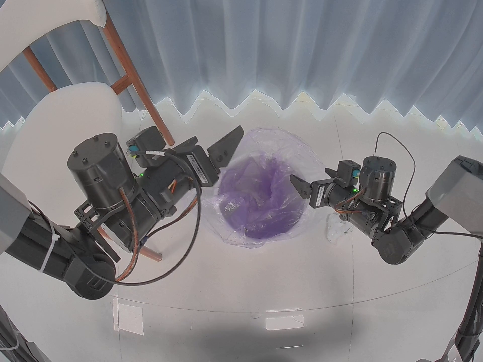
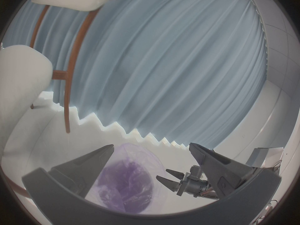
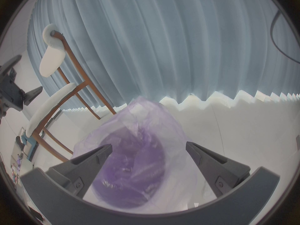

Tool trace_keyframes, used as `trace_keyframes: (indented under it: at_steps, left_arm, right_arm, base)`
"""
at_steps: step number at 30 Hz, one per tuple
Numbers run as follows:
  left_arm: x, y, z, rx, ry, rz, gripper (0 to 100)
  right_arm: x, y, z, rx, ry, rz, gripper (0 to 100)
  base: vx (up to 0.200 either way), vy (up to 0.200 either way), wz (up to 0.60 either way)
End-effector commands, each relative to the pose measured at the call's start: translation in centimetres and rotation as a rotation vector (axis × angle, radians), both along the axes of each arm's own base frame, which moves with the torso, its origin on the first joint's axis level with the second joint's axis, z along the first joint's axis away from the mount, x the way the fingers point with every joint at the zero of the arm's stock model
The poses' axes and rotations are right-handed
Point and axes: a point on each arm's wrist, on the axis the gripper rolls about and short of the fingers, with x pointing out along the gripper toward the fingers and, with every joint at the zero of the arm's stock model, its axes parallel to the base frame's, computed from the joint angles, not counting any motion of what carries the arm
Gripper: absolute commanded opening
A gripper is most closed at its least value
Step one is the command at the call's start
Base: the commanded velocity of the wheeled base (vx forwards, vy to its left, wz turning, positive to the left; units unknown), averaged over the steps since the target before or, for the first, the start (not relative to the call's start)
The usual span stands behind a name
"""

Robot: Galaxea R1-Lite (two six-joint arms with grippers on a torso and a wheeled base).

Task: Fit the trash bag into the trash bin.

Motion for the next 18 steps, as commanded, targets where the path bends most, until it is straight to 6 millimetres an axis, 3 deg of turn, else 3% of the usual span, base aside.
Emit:
trace_keyframes:
  at_steps: [1,4,9,12,18]
  left_arm:
    - [0.5,-0.1,-0.2,-0.012,-0.018,0.001,100]
    - [0.6,0.0,0.0,-0.028,-0.043,0.004,100]
    - [2.6,-1.3,-0.1,-0.063,-0.099,0.002,100]
    - [3.9,-2.0,-0.4,-0.126,-0.195,-0.001,100]
    - [3.6,-1.8,-0.1,-0.166,-0.176,-0.026,100]
  right_arm:
    - [0.1,-2.2,3.1,0.027,-0.073,-0.054,100]
    - [-0.2,-2.7,3.5,0.030,-0.077,-0.060,100]
    - [-1.1,-1.2,0.5,-0.009,0.010,-0.012,100]
    - [-0.8,0.4,-1.9,-0.027,0.047,0.017,100]
    - [1.0,1.1,-3.4,-0.030,0.045,0.011,100]
  base:
    - [0.000,0.000,0.00]
    - [0.000,0.000,0.00]
    - [0.000,0.000,0.00]
    - [0.000,0.000,0.00]
    - [0.000,0.000,0.00]
